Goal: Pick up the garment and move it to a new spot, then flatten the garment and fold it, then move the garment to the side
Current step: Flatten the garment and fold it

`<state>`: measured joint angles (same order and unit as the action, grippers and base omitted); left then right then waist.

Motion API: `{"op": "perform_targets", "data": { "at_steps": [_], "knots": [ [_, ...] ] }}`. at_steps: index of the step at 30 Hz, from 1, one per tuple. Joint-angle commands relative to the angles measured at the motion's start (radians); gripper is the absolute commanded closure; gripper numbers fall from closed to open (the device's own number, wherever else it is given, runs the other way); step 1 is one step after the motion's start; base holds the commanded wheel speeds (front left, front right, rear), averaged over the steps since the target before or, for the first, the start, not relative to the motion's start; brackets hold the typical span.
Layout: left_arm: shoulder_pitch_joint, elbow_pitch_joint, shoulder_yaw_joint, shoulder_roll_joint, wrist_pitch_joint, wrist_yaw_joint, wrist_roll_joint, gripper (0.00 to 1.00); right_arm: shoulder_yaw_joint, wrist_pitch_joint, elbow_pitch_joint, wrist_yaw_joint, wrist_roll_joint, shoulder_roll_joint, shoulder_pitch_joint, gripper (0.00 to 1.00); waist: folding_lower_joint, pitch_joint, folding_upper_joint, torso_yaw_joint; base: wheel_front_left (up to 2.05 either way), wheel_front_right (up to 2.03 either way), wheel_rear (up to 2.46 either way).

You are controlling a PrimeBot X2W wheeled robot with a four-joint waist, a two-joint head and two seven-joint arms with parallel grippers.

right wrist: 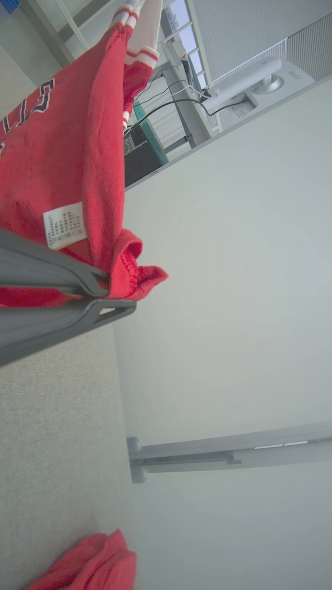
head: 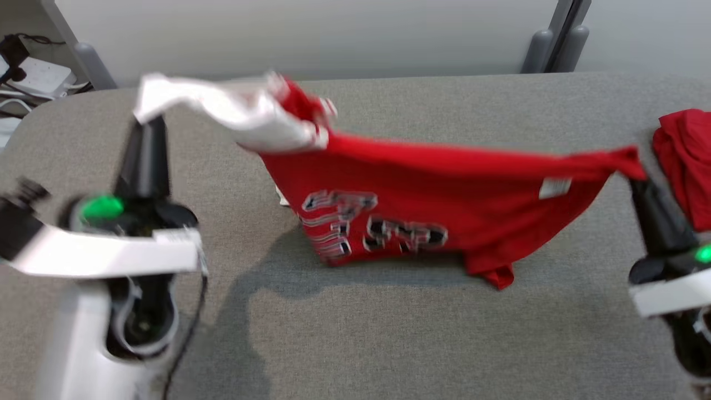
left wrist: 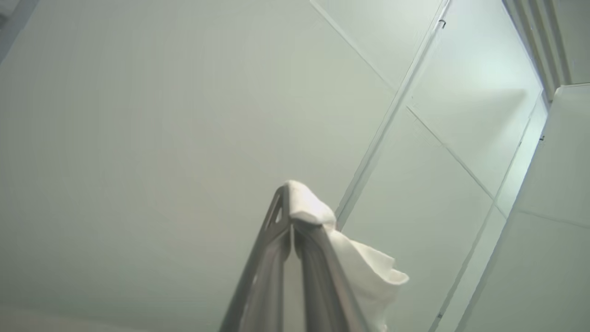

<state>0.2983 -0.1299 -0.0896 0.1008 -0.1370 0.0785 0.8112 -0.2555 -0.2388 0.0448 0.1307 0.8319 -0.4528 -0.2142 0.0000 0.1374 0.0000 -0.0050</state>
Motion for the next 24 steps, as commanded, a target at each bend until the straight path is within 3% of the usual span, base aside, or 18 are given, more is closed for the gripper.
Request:
{"op": "perform_targets", "data": {
  "at_steps": [1,4,8,10,12,16,20,21,22,23,24],
  "knots": [
    [0.116,-0.084,0.056,0.031,0.015,0.008,0.030,1.00,0.012,-0.016,-0.043,0.000,0.020,-0.054,-0.067,1.00,0.0000,-0.018,0.0000,-0.010,0.00,0.00,0.00],
    [0.170,-0.132,0.060,0.054,0.054,-0.003,0.037,1.00,0.039,0.013,-0.017,0.000,0.032,-0.088,-0.095,1.00,0.0000,-0.023,0.0000,-0.014,0.00,0.00,0.00],
    [0.099,-0.102,0.013,0.048,0.138,-0.047,0.051,1.00,-0.045,0.255,0.065,0.000,0.103,-0.110,0.008,1.00,0.0000,-0.003,0.0000,-0.011,0.00,0.00,0.00],
    [0.072,-0.090,0.004,0.043,0.143,-0.051,0.053,1.00,-0.063,0.304,0.071,0.000,0.136,-0.107,0.041,1.00,0.0000,0.007,0.0000,-0.010,0.00,0.00,0.00],
    [-0.001,-0.066,-0.013,0.026,0.133,-0.049,0.062,1.00,-0.103,0.397,0.055,0.000,0.242,-0.090,0.130,1.00,0.0000,0.035,0.0000,-0.013,0.00,0.00,0.00],
    [-0.047,-0.054,-0.016,0.018,0.115,-0.037,0.075,1.00,-0.139,0.415,0.004,0.000,0.312,-0.085,0.181,1.00,0.0000,0.052,0.0000,-0.019,0.00,0.00,0.00],
    [-0.063,-0.045,0.010,0.015,0.076,-0.024,0.090,1.00,-0.138,0.294,0.023,0.000,0.255,-0.089,0.178,1.00,0.0000,0.061,0.0000,-0.028,0.00,0.00,0.00],
    [-0.060,-0.042,0.016,0.014,0.067,-0.021,0.092,1.00,-0.133,0.249,0.043,0.000,0.237,-0.078,0.169,0.87,0.0000,0.062,0.0000,-0.030,0.00,0.00,0.00],
    [-0.057,-0.039,0.020,0.014,0.058,-0.017,0.092,1.00,-0.139,0.217,0.063,0.000,0.225,-0.067,0.160,0.91,0.0000,0.063,0.0000,-0.031,0.00,0.00,0.00],
    [-0.052,-0.034,0.022,0.013,0.050,-0.014,0.093,1.00,-0.153,0.189,0.081,0.000,0.208,-0.060,0.150,0.84,0.0000,0.063,0.0000,-0.033,0.00,0.00,0.00],
    [-0.047,-0.028,0.023,0.012,0.044,-0.010,0.095,1.00,-0.160,0.158,0.107,0.000,0.196,-0.050,0.141,0.58,0.0000,0.063,0.0000,-0.034,0.00,0.00,0.00]
  ]
}}
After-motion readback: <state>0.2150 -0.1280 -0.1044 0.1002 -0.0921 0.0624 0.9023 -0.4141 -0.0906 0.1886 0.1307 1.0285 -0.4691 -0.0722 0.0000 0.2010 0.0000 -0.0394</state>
